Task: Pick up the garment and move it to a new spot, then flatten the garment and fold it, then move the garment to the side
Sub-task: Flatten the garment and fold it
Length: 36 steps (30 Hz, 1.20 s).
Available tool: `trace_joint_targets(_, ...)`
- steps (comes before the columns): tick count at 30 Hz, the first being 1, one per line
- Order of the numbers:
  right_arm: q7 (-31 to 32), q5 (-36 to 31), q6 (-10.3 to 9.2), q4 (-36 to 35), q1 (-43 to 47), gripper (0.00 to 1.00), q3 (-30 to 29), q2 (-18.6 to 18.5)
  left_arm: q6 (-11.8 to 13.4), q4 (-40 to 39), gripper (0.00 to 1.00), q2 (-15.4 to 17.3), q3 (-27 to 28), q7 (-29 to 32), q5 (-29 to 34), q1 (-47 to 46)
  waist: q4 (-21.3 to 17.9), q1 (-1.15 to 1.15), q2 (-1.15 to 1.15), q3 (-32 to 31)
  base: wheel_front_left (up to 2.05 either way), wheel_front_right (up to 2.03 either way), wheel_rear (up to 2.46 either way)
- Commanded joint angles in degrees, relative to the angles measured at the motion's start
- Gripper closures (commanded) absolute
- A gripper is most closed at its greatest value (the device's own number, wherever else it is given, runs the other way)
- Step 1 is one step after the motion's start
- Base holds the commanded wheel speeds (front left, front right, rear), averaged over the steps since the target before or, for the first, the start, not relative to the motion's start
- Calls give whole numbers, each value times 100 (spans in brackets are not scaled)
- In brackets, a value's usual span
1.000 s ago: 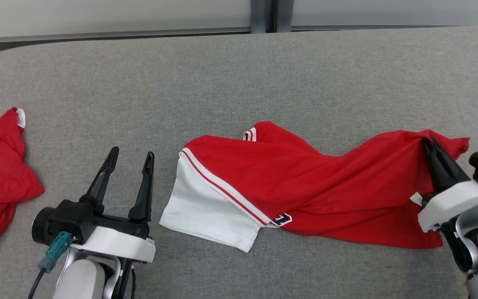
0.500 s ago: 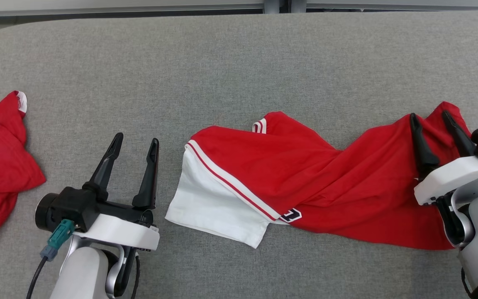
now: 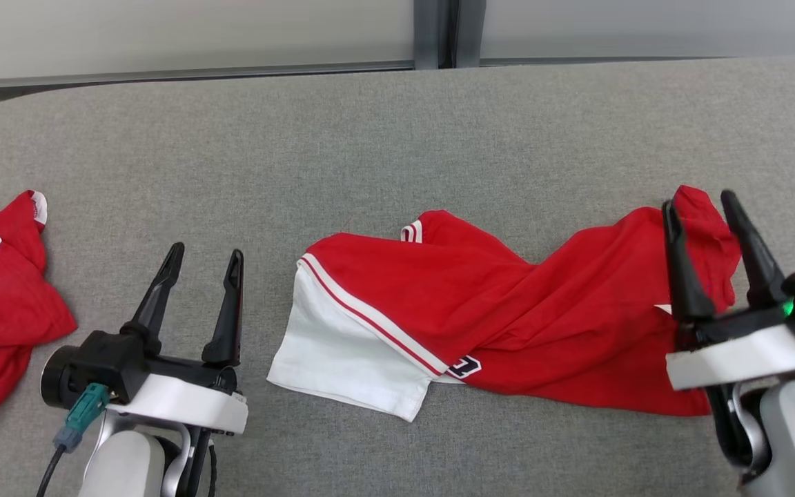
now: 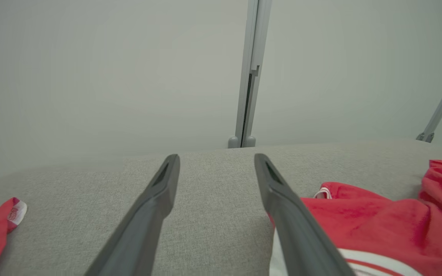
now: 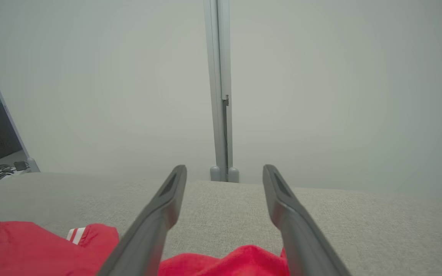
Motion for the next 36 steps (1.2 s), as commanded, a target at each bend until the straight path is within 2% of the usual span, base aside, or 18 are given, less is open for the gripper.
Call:
trace_joint_targets(1, 30, -72, -2, -237, 415, 0, -92, 121, -6, 6, 0, 32, 36, -2, 56, 120, 4, 0, 0, -161, 0, 0, 0)
trace_joint_targets(8, 403, -167, -2, -922, 1526, 0, -344, 568, 33, 5, 0, 53, 105, -2, 66, 496, -31, 0, 0, -459, 0, 0, 0)
trace_joint_targets(12, 555, -228, -2, -1131, 1861, 0, -423, 696, 54, 36, 0, 71, 109, -2, 47, 659, -49, 0, 0, -585, 0, 0, 0)
trace_joint_targets(32, 843, -238, -2, -1374, 2100, 0, -483, 800, 84, 118, 0, 93, -7, 1, -88, 782, -40, 0, 0, -702, 0, 0, 0)
trace_joint_targets(36, 847, -228, -2, -1394, 2025, 0, -465, 803, 45, 200, 0, 114, -167, 49, -55, 599, -38, 0, 0, -627, 0, 0, 0)
